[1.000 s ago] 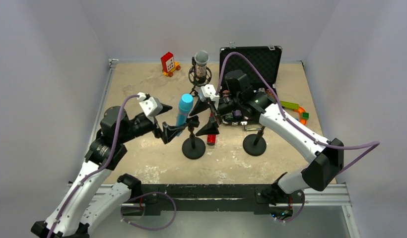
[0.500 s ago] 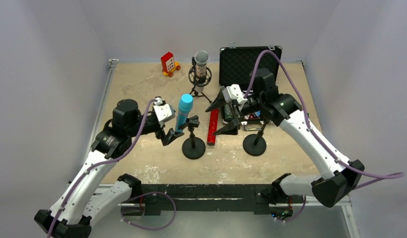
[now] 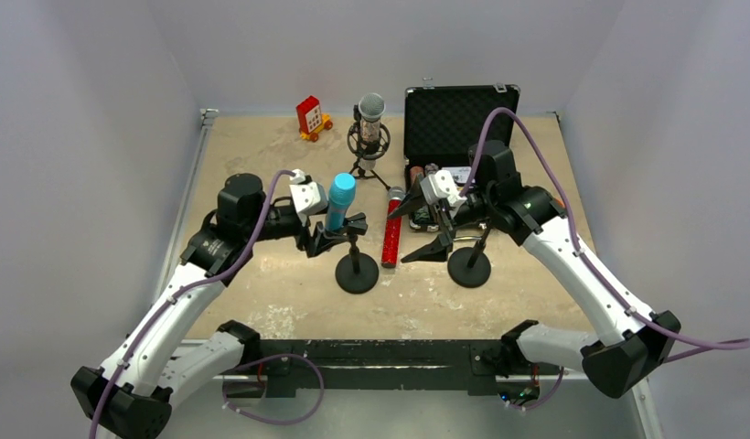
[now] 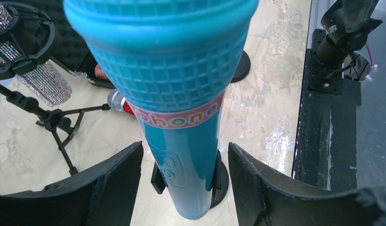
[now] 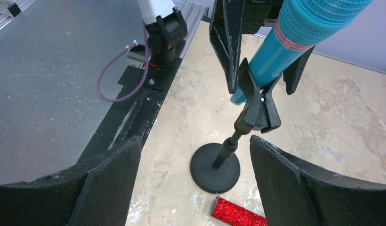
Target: Attach the microphones to the stand
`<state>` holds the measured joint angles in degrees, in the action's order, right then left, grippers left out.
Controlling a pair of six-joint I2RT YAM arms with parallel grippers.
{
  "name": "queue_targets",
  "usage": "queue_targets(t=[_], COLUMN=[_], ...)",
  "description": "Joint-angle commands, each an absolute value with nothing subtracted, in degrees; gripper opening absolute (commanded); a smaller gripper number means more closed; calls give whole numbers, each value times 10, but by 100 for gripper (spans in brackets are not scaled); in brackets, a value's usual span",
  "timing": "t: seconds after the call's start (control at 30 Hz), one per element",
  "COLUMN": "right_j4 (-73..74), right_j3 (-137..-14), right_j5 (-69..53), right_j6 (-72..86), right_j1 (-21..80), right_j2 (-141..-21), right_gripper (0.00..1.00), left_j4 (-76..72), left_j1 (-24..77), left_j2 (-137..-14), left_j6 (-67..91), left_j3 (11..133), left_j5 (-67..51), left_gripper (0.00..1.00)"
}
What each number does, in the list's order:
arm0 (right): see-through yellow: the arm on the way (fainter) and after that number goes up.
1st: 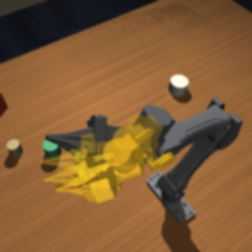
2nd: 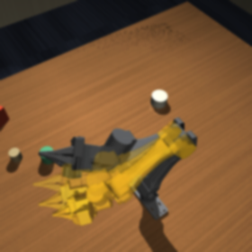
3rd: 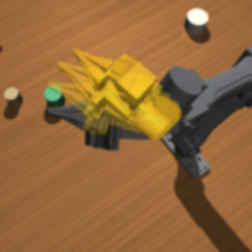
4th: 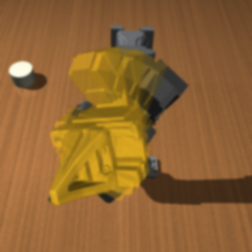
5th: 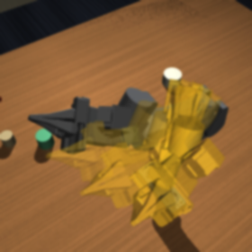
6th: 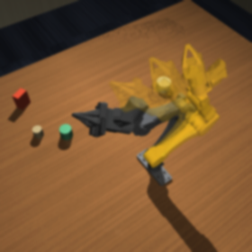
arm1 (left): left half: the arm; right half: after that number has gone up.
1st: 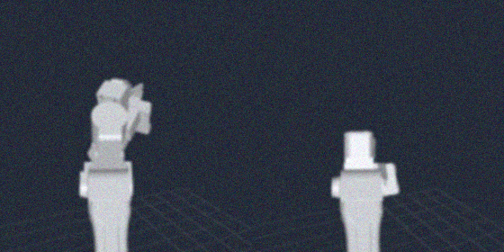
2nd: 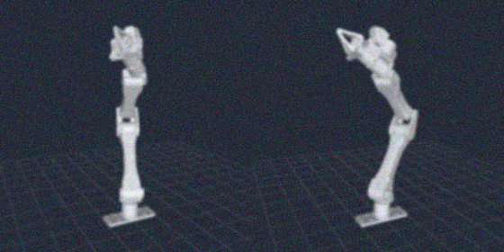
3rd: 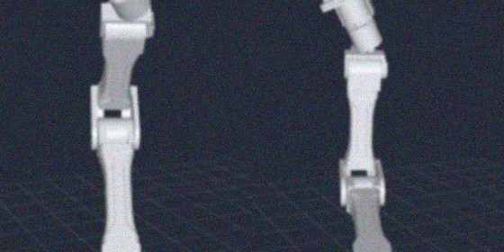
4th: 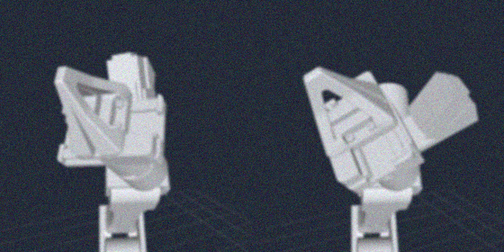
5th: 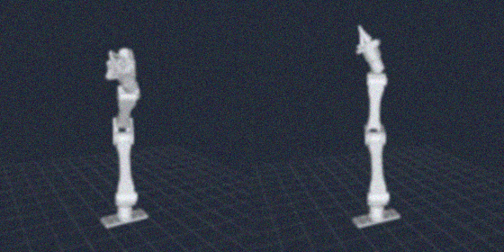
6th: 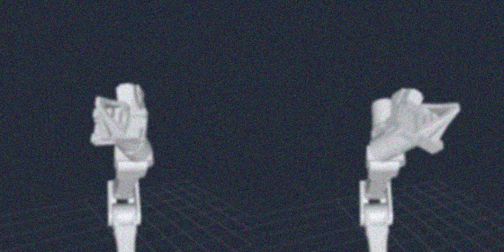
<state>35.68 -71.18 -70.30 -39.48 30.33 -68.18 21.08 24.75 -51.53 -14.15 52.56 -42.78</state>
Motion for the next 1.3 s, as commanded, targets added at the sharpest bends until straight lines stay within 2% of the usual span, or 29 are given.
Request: queue_targets(t=[0.0, 0.07, 0.13, 0.2, 0.33, 0.5, 0.67, 0.87, 1.07, 1.27], right_j4=[344, 342, 343, 344, 345, 353, 351, 342, 338, 335], right_j3=[-706, -704, -703, -702, -701, -701, -703, -698, -693, -694], right_j5=[-728, -729, -732, -735, -737, -743, -747, -745, -743, -748], right_j6=[-396, -396, -395, -395, -395, -395, -389, -376, -370, -364], right_j1=[297, 296, 293, 290, 281, 260, 239, 222, 209, 199], right_j2=[-667, -665, -662, -659, -651, -640, -631, -619, -610, -611], right_gripper=[88, 88, 88, 88, 88, 88, 88, 88, 88, 88], left_j4=[168, 182, 199, 210, 224, 245, 197, 98, 74, 66], left_j1=[244, 244, 244, 244, 234, 189, 141, 107, 89, 86], left_j2=[-517, -523, -525, -519, -487, -478, -537, -667, -791, -853], left_j6=[-118, -118, -124, -126, -129, -112, -80, -54, -48, -49], left_j3=[518, 520, 527, 531, 539, 577, 633, 735, 858, 888], left_j5=[-454, -443, -439, -427, -357, -207, -105, -63, -51, -50], left_gripper=[63, 45, 38, 23, 10, 6, 5, 5, 5, 5])
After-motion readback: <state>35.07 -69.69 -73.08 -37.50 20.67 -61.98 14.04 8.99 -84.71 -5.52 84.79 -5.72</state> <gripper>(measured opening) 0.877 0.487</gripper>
